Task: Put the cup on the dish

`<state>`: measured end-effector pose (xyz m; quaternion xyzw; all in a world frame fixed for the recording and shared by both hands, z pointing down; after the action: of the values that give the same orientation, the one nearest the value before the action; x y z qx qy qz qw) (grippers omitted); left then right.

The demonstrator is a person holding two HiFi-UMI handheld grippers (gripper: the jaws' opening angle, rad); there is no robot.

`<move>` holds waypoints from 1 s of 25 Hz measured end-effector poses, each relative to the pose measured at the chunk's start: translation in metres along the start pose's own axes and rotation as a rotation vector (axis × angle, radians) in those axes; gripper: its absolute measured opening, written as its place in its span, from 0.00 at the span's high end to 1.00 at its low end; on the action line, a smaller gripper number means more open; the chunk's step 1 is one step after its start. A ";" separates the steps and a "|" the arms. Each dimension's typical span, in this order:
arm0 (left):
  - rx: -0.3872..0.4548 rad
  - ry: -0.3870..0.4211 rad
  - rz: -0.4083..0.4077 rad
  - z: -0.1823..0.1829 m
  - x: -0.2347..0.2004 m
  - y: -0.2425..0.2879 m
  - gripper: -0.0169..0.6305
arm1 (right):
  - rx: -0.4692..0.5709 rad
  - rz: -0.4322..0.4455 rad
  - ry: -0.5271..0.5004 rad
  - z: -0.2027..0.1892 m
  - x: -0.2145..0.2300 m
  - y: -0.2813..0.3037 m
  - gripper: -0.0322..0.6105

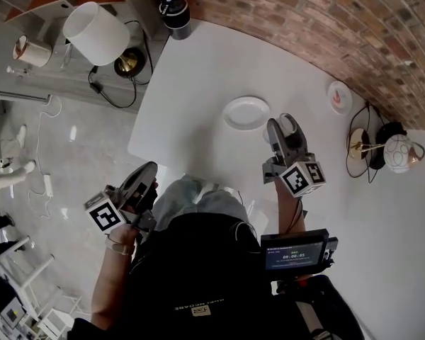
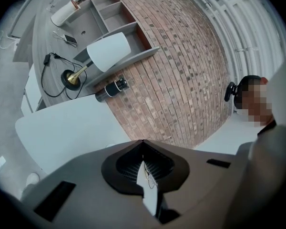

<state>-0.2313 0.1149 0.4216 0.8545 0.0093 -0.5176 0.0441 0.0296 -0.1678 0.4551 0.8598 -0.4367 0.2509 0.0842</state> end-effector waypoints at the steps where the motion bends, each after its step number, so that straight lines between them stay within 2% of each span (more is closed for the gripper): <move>1: 0.010 0.001 0.008 0.001 -0.001 -0.003 0.97 | -0.011 0.000 -0.018 -0.003 0.002 0.005 0.53; 7: 0.070 0.001 0.057 0.000 -0.002 -0.017 0.97 | -0.096 -0.008 -0.142 -0.032 0.014 0.029 0.53; 12: 0.118 -0.020 0.075 -0.008 -0.006 -0.027 0.97 | -0.133 -0.025 -0.152 -0.059 0.028 0.042 0.53; 17: 0.132 -0.038 0.135 -0.019 -0.020 -0.042 0.97 | -0.179 -0.035 -0.170 -0.088 0.041 0.056 0.53; 25: 0.169 -0.056 0.180 -0.030 -0.025 -0.057 0.97 | -0.240 -0.055 -0.204 -0.121 0.054 0.074 0.53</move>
<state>-0.2197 0.1746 0.4538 0.8376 -0.1123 -0.5342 0.0185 -0.0458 -0.2066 0.5809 0.8761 -0.4462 0.1060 0.1486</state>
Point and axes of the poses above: the fingertips, and each gripper's own axes: y forward along the fingers, x to its right, z out of its top, the point moved 5 cm from there along -y, backward along the fingers, and after that the axes turned 12 degrees about x, right-handed, at the moved point
